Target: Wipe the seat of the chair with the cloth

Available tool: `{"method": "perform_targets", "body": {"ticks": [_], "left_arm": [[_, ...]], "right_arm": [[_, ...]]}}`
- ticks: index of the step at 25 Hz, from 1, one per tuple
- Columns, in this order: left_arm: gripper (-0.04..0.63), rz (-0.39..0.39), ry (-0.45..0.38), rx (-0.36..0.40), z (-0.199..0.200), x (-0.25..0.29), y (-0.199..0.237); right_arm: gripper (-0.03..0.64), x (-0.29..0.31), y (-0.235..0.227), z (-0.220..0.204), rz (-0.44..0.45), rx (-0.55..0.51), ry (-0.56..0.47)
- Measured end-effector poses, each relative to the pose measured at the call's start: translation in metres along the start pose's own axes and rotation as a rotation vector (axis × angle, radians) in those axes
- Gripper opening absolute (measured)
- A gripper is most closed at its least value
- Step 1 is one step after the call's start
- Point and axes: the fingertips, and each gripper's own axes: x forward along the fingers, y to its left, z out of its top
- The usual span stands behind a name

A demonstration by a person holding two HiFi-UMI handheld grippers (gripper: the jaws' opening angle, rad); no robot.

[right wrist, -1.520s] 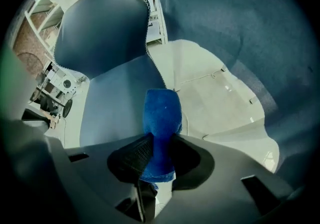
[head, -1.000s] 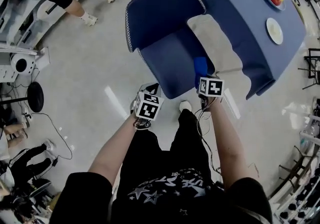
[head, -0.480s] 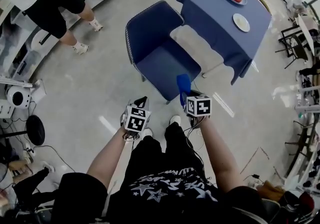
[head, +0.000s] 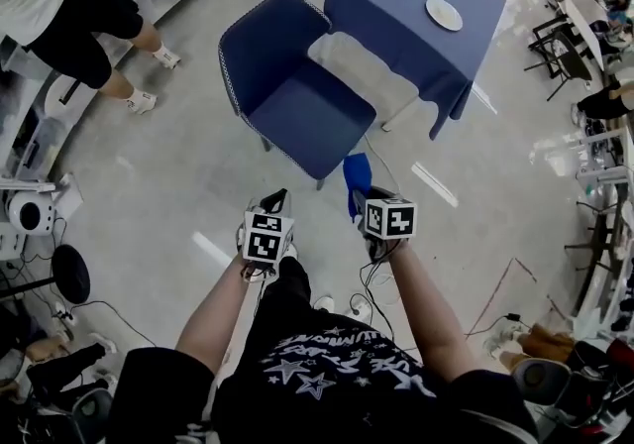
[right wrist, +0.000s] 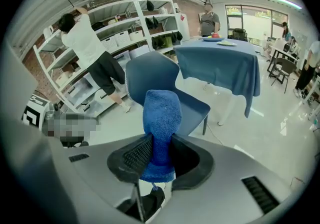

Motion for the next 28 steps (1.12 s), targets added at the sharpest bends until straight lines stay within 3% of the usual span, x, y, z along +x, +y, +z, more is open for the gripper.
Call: {"method": "perform_targets", "body": {"ticks": [6,22,28], "left_arm": [[0.020,-0.009,-0.053,0.062,0.003,-0.011,-0.048],[0.020,0.032,-0.238,0.089,0.011,-0.083,-0.166],[0.020,0.022,-0.254,0.094,-0.004,-0.102,-0.168]], "right_arm": [[0.108,-0.038,-0.018,-0.029,-0.005,0.029,-0.049],[0.107,-0.162,-0.057,-0.094,0.026,0.044,-0.240],[0.107,-0.176,-0.029,-0.109,0.054,0.048,-0.270]]}}
